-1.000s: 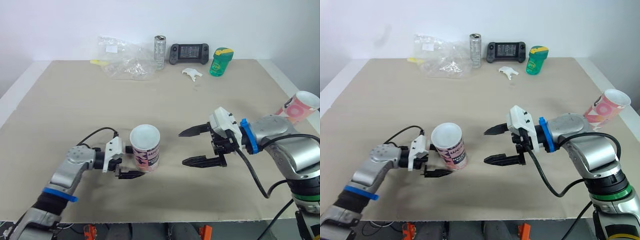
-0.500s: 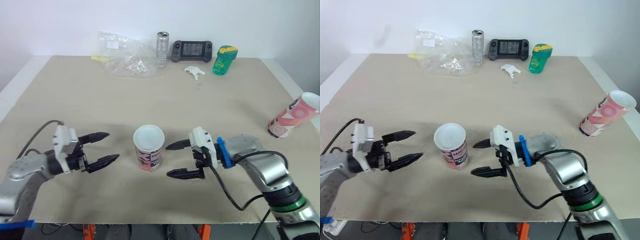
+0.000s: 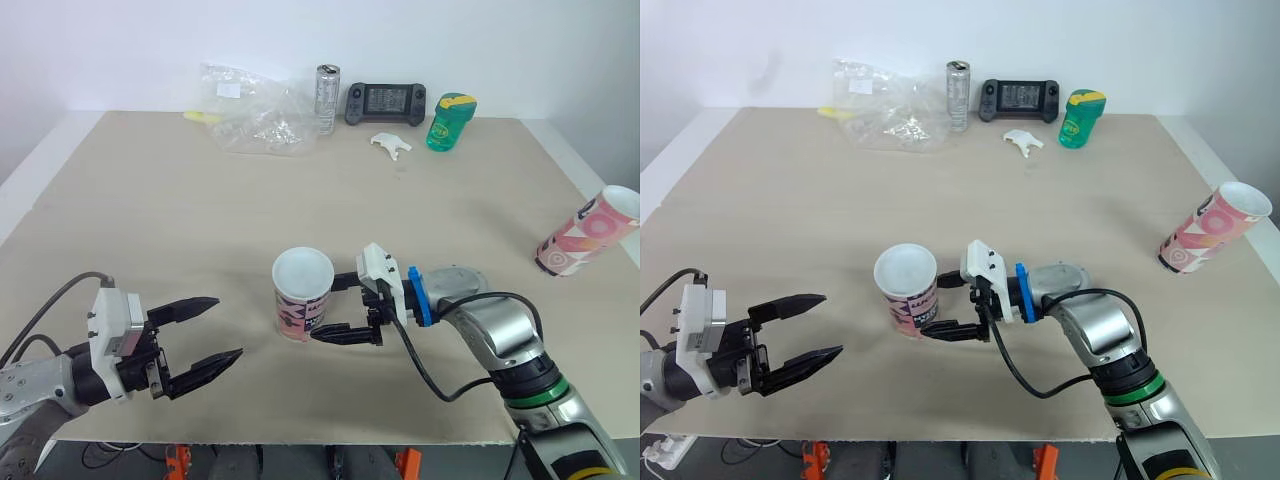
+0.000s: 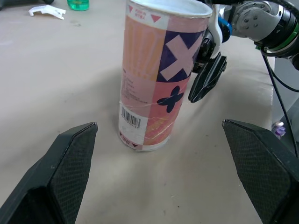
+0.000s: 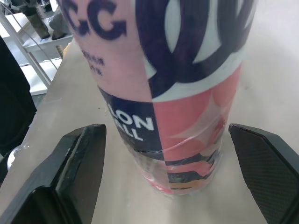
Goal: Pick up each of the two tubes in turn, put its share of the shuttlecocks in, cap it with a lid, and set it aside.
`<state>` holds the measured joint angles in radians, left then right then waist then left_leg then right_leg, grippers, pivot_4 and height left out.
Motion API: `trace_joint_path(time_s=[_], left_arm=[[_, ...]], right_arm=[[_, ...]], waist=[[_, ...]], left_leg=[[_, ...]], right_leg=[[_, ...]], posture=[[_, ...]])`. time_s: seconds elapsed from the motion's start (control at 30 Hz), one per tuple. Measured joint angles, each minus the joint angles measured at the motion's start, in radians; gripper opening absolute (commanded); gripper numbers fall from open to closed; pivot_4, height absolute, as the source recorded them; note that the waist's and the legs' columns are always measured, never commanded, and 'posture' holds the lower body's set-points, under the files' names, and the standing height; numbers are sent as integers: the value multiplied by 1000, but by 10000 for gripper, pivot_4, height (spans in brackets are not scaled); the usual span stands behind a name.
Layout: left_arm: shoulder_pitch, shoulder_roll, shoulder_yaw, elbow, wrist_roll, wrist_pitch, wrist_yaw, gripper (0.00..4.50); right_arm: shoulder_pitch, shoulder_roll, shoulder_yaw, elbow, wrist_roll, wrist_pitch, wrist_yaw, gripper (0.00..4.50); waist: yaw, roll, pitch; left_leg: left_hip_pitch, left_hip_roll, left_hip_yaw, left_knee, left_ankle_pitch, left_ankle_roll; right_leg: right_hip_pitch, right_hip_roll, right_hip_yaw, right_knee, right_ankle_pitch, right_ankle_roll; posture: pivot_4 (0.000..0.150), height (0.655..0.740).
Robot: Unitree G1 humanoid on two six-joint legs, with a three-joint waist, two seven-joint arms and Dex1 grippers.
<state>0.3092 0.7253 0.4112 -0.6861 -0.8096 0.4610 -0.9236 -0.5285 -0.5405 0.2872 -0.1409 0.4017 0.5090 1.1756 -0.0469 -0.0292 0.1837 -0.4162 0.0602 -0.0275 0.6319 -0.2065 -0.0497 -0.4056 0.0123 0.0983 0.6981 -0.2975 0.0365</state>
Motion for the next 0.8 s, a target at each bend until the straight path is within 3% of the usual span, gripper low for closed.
trace_joint_path(time_s=[0.47,0.57,0.63,0.73,0.8], left_arm=[[-24,29,-8,-33,-26,28,44,44463],[-22,36,-8,-36,-28,30,49,45000],[-24,37,-9,-36,-29,40,54,45000],[-32,37,-14,-36,-29,44,59,45000],[-44,37,-25,-36,-29,46,60,45000]], right_arm=[[-70,146,67,172,-62,-107,31,45000],[-72,156,67,185,-66,-116,46,38137],[-72,159,67,186,-69,-118,50,28671],[-72,159,67,186,-71,-118,51,20049],[-71,156,65,182,-68,-112,50,20049]], waist=[[-1,0,0],[-1,0,0],[-1,0,0],[-1,0,0],[-1,0,0]], left_leg=[[0,1,0,0,0,0],[0,1,0,0,0,0],[0,1,0,1,0,0],[0,1,0,0,0,0],[0,1,0,1,0,0]], right_leg=[[0,1,0,0,0,-1],[0,1,0,0,1,-1],[0,1,0,0,1,-1],[0,1,0,0,1,-1],[0,1,0,0,1,-1]], posture=[[1500,7236],[1500,7236],[1500,7236],[1500,7236],[1500,7236]])
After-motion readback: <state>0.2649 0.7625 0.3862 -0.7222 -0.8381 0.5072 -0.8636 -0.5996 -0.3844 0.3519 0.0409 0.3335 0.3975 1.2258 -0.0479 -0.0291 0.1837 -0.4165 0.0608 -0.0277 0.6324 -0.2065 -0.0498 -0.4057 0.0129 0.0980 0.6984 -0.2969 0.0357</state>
